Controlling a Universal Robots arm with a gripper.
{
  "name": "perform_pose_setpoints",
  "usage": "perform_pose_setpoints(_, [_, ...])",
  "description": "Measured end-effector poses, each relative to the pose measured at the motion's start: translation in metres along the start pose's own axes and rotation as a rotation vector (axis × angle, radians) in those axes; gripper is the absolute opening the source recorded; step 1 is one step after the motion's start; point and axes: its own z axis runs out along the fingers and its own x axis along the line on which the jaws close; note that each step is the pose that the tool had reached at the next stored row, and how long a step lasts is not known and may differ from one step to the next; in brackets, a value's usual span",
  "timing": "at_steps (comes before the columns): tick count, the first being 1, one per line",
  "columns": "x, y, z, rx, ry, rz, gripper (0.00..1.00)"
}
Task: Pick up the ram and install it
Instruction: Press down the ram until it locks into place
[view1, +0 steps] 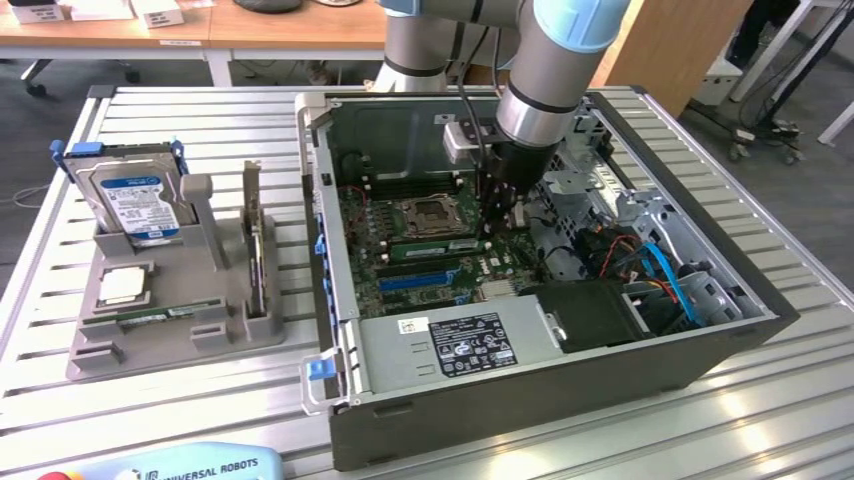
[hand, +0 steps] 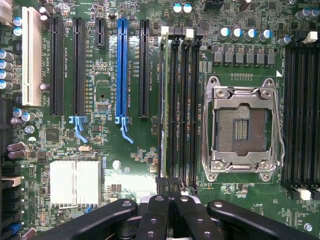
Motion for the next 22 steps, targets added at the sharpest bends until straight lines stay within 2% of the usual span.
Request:
perform_pose_setpoints(18, [0.0000, 0.0000, 0.0009, 0.0000, -0.0003, 0.000, 0.10])
perform_pose_setpoints(22, [-0.0002, 0.0002, -0.0050, 0.0000, -0.0003, 0.000, 0.10])
